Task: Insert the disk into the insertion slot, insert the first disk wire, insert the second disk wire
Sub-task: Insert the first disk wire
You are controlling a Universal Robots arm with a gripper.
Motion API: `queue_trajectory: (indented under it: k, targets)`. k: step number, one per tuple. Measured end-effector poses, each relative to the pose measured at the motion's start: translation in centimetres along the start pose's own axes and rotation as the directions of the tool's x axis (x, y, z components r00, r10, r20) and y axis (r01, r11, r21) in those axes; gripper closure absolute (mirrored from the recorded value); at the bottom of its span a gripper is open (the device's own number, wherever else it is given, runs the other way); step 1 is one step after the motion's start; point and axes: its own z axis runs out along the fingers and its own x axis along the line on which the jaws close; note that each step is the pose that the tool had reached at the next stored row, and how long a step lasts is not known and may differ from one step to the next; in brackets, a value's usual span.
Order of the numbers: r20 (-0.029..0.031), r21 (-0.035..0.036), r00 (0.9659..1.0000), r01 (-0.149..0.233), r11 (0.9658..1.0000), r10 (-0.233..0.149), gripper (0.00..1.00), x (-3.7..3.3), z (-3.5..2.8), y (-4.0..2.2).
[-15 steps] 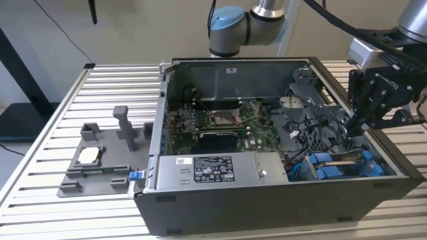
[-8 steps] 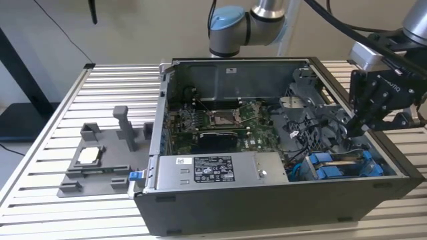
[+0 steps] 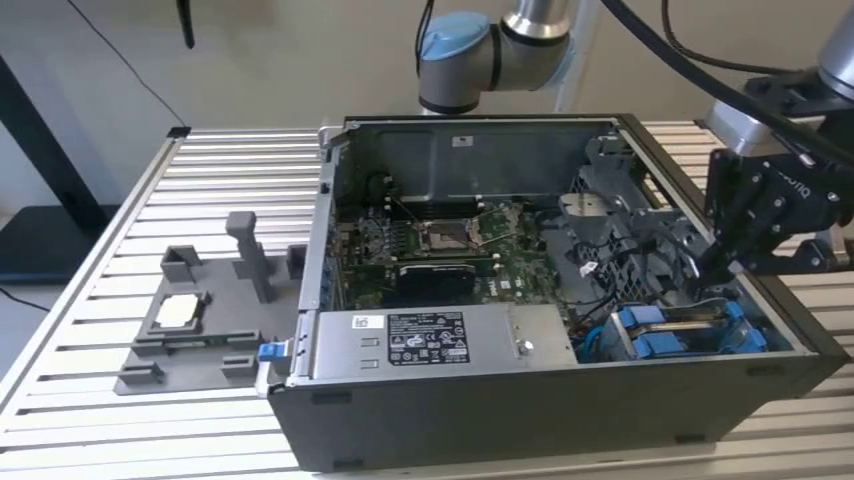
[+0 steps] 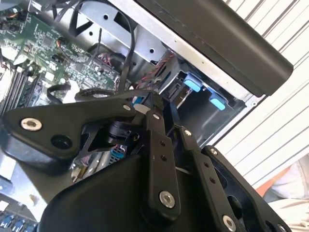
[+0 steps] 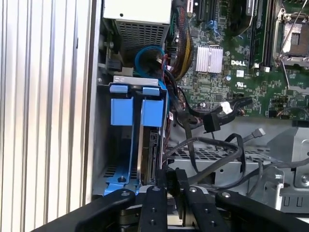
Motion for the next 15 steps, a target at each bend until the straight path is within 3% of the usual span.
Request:
queue_trajectory:
  k: [7,15]
  targets:
    - [0.0042,0.0018,0.9991,-0.042,0.9991,0.042,0.80,0.48,0.23,0.01]
    - [0.0031,0.0007,0.9990,-0.044,0.9990,0.044,0.80,0.59,0.34,0.02]
